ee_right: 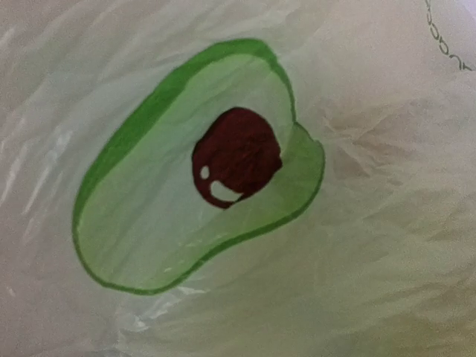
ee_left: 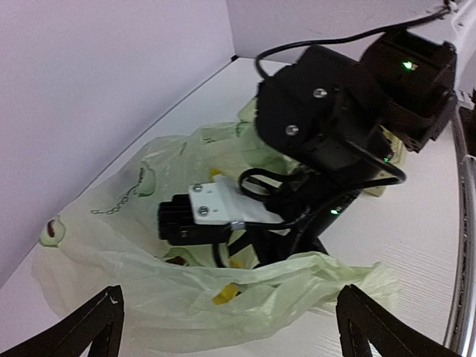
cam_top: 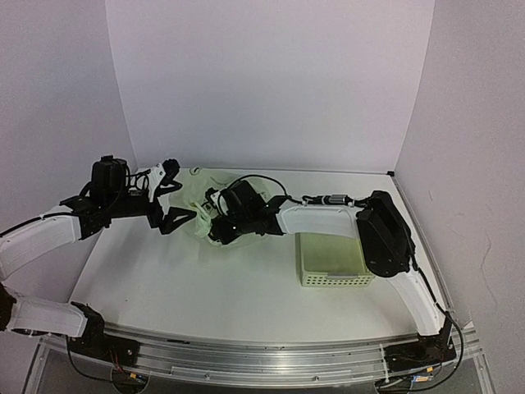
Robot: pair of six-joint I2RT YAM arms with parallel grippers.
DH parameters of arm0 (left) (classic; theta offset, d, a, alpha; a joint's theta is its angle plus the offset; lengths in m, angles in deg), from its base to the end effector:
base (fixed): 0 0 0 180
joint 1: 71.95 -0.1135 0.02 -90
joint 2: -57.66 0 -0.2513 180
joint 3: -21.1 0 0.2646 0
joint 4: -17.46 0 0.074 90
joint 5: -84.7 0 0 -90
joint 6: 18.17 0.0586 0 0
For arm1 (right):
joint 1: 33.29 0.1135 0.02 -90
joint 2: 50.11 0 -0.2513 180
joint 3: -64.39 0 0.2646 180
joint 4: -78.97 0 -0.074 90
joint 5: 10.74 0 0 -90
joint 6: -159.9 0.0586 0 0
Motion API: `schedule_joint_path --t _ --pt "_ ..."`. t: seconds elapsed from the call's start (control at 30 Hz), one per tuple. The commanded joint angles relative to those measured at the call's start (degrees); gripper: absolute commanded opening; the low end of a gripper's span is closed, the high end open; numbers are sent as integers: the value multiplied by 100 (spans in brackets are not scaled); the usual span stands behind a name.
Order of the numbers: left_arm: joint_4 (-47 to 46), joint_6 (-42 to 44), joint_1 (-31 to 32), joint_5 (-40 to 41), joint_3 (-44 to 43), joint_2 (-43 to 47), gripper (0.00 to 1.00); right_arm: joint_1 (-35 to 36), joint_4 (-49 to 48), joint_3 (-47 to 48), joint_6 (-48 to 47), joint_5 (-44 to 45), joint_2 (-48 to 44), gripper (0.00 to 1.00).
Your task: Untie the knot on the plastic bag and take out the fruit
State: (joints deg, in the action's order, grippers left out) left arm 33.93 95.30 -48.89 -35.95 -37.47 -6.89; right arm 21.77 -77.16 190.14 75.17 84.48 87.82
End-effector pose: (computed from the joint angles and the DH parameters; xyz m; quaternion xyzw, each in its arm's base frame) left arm 0.2553 -0.1411 0.2653 0.4516 0.6785 -0.2178 0.5369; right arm 0.3321 0.4660 0.1482 -0.3560 0.8163 0.1926 0.4122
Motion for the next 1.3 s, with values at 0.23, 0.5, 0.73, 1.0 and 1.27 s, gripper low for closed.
schedule_joint_path --t 0.23,0.5,0.73,1.0,1.27 --pt "229 1687 156 -404 -295 -854 99 -103 298 530 216 -234 341 70" --pt "-231 2408 385 -1026 49 -608 98 -47 323 438 283 -900 340 77" --pt "-589 3035 469 -1005 339 -435 96 -39 598 782 333 -295 744 76" --pt "-830 3723 476 -840 346 -927 72 -45 703 1370 287 206 1230 76" --pt "-393 4724 481 -1136 345 -1255 75 -56 583 1546 227 168 1357 64"
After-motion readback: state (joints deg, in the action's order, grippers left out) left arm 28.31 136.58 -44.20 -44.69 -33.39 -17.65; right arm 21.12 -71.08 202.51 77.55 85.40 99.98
